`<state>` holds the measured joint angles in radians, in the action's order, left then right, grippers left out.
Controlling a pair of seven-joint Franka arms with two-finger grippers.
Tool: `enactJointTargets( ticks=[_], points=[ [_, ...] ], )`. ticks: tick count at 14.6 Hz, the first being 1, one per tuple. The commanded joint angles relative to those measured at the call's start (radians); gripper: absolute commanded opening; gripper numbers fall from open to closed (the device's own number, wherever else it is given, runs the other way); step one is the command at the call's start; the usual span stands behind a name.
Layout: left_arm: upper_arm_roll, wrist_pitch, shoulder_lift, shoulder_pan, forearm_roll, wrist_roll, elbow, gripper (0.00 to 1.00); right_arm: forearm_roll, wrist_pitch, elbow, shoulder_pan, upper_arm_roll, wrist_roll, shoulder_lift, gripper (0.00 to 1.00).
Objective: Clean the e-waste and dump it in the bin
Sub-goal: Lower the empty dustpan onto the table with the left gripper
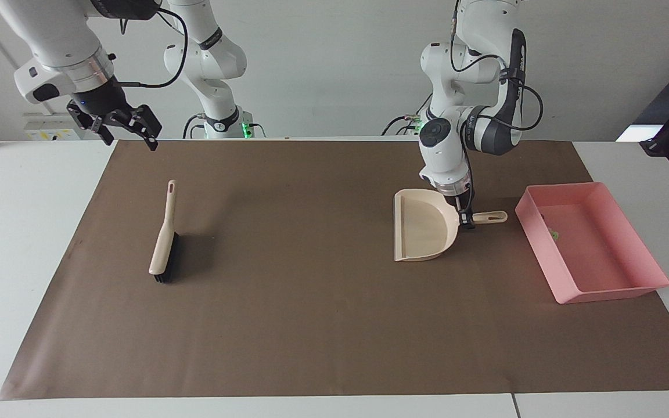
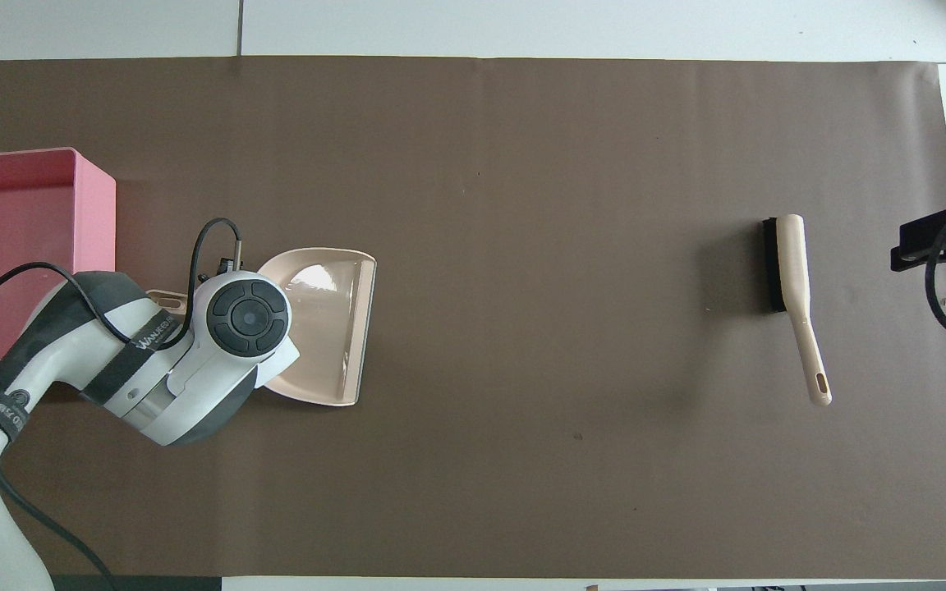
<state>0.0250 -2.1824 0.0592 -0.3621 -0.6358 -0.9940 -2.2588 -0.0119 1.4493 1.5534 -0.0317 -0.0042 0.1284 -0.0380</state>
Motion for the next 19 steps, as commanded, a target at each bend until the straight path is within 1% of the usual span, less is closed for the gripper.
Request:
enactJointTargets(
  ticks=[1, 2, 3, 4, 6, 8, 9, 10, 11, 13, 16, 17, 19],
  points=[
    [-0.014, -0.020, -0.028, -0.023, 0.019, -0.003, -0.038, 0.36, 0.013, -0.006, -0.003, -0.008, 0.004, -0.077, 0.004, 0.99],
    [-0.014, -0.020, -0.030, -0.024, 0.019, -0.002, -0.033, 0.44, 0.009, -0.001, -0.004, -0.007, 0.004, -0.090, 0.006, 0.99],
    [-0.014, -0.017, -0.041, -0.023, 0.019, -0.002, -0.031, 0.50, 0.010, 0.000, -0.004, -0.007, 0.004, -0.090, 0.006, 0.99],
    [-0.014, -0.010, -0.067, -0.023, 0.019, -0.002, -0.031, 0.59, 0.010, 0.000, -0.003, -0.007, 0.004, -0.090, 0.006, 0.99],
    [-0.014, 0.006, -0.111, -0.012, 0.025, -0.002, -0.033, 0.66, 0.003, 0.009, -0.001, -0.005, 0.006, -0.104, 0.003, 0.99],
    [-0.020, 0.064, -0.163, 0.012, 0.094, 0.001, -0.033, 0.78, 0.003, 0.051, 0.017, -0.005, 0.006, -0.107, 0.000, 0.99],
    [-0.020, 0.090, -0.188, 0.038, 0.150, 0.026, -0.033, 0.86, 0.001, 0.051, 0.016, -0.005, 0.006, -0.108, 0.001, 0.99],
    [-0.023, 0.095, -0.202, 0.063, 0.212, 0.090, -0.031, 0.97, 0.000, 0.049, 0.013, -0.005, 0.006, -0.108, 0.001, 0.99],
    [-0.022, 0.096, -0.212, 0.093, 0.234, 0.157, -0.031, 0.97, 0.000, 0.051, 0.014, -0.005, 0.006, -0.108, 0.001, 0.99],
    [-0.024, 0.098, -0.231, 0.126, 0.240, 0.282, -0.031, 0.98, 0.003, 0.051, 0.014, -0.005, 0.006, -0.107, 0.000, 0.99],
    [-0.024, 0.101, -0.239, 0.184, 0.246, 0.486, -0.025, 0.98, 0.013, 0.045, 0.019, -0.010, 0.006, -0.102, -0.002, 0.99],
    [-0.027, 0.099, -0.237, 0.196, 0.278, 0.535, -0.013, 0.98, 0.013, 0.045, 0.019, -0.011, 0.006, -0.102, -0.002, 0.99],
    [-0.027, 0.101, -0.214, 0.242, 0.378, 0.648, 0.057, 0.98, 0.013, 0.045, 0.019, -0.013, 0.006, -0.102, -0.002, 0.99]
  ],
)
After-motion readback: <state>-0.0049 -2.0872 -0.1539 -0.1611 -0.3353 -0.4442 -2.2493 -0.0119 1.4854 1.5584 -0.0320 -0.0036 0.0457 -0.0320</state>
